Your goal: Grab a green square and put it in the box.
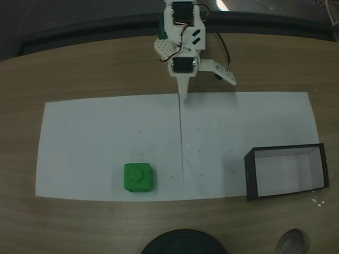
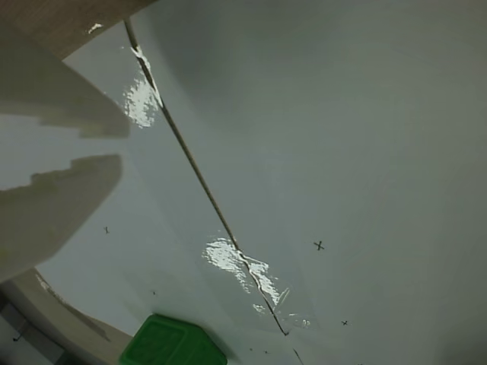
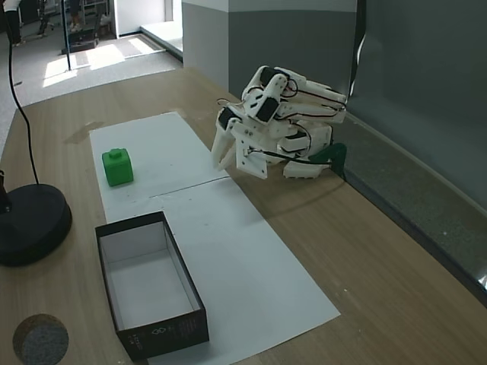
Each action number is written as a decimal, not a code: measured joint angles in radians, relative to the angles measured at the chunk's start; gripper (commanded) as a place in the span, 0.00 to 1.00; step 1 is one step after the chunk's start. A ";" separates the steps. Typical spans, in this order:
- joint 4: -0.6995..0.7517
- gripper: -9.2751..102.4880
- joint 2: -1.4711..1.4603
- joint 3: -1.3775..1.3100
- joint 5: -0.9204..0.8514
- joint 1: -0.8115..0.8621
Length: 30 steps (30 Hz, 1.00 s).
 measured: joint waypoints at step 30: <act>-0.278 0.23 0.000 -0.044 -0.087 0.130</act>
